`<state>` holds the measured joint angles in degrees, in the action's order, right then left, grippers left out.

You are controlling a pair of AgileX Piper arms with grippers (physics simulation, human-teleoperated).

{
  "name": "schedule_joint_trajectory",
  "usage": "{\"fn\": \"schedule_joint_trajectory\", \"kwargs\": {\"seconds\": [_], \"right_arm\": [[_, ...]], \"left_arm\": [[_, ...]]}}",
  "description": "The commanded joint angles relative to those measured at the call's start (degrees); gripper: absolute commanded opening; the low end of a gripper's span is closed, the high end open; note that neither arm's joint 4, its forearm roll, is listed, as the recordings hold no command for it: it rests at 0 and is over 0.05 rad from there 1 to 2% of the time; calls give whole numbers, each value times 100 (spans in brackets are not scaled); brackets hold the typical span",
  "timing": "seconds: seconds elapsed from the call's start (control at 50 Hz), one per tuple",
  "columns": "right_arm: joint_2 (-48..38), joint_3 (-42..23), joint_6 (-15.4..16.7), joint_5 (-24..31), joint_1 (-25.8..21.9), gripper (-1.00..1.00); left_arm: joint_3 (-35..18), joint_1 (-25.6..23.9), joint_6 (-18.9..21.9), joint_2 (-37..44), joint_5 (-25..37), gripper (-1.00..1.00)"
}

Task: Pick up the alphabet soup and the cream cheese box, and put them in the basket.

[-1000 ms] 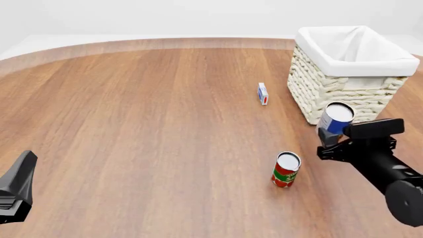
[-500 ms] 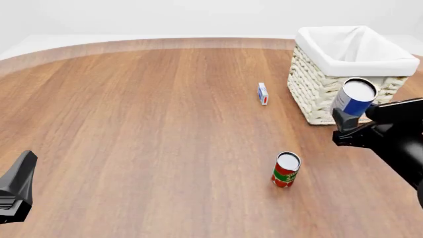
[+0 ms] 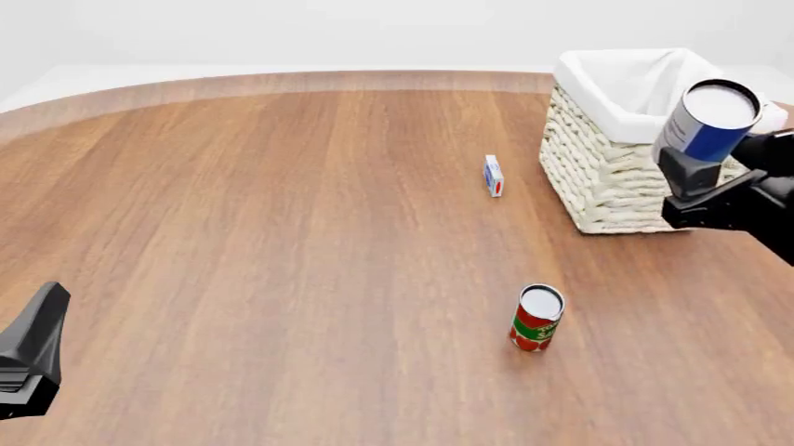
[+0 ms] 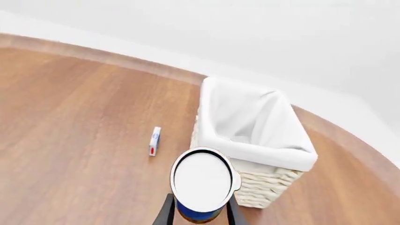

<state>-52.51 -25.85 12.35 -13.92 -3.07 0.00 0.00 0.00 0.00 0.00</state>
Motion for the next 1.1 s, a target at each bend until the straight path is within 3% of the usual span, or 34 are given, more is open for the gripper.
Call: {"fn": "schedule_joint_trajectory", "kwargs": {"seconds": [0.02, 0.54, 0.58, 1.1], "right_arm": [[238, -579, 81, 592, 19, -100], [-696, -2021, 299, 1108, 6, -100], [-778, -2058, 472, 1096, 35, -100], [-1750, -3187, 514, 1342, 286, -100]], "left_arm": [[0, 0, 0, 0, 0, 100], [0, 0, 0, 0, 0, 100], [0, 0, 0, 0, 0, 100], [0, 0, 0, 0, 0, 100]]}}
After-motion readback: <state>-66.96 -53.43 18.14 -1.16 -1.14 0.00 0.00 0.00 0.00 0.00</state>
